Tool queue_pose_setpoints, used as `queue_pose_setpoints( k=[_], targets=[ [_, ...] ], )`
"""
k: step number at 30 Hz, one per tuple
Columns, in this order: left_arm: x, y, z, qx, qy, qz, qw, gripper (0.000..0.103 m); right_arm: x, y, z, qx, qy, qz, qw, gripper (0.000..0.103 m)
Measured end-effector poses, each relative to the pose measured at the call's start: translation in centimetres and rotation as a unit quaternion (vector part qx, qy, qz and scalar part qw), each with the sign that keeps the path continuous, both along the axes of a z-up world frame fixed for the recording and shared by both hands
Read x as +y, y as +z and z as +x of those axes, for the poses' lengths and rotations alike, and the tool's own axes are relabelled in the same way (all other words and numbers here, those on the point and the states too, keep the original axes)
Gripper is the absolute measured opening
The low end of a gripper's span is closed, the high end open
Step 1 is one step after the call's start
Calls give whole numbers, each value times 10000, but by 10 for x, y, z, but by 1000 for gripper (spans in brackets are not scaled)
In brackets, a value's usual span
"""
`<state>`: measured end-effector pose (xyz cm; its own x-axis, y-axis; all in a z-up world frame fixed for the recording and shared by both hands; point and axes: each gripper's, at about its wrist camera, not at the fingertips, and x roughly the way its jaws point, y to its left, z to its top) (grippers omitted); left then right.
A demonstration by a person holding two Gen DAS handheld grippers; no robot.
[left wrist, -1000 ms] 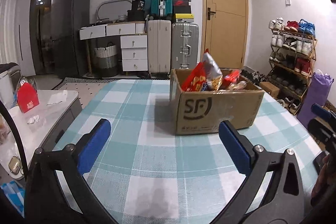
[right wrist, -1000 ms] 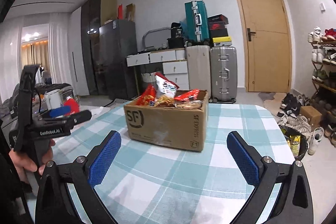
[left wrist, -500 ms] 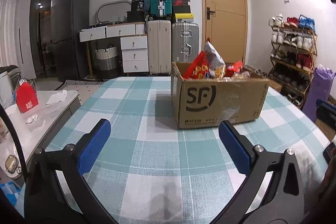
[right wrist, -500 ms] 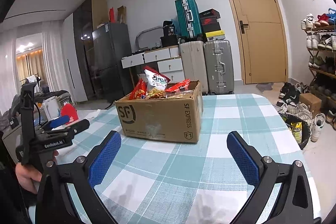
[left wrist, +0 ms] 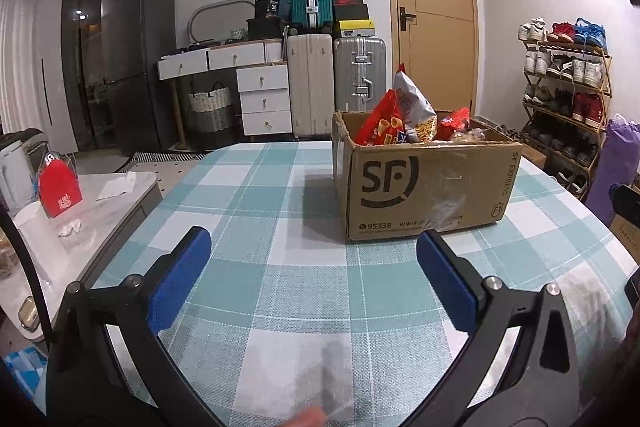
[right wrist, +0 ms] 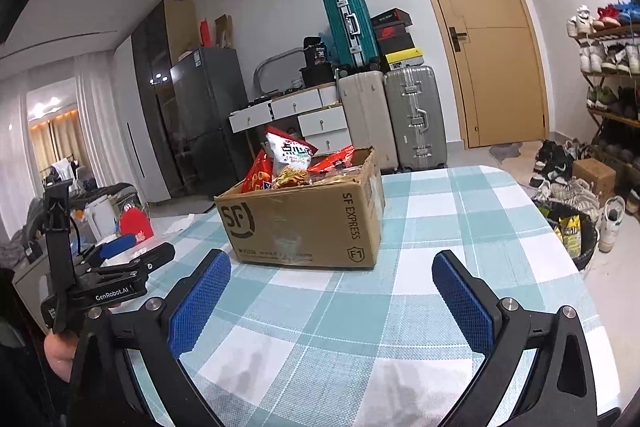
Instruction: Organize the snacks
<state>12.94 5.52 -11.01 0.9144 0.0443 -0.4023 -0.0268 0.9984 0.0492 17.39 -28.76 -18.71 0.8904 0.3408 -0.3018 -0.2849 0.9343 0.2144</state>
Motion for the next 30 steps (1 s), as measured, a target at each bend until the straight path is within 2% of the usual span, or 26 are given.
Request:
queue_pose_setpoints(
  k=[6,30],
  targets=[
    [-8,4,-8,-31,37,171,9998,103,-5,-4,0,47,-65,121,9999,103],
    [-15,5,-11,-59,16,185,9998,103,0,-3,1,168,-74,24,9998,103]
  ],
)
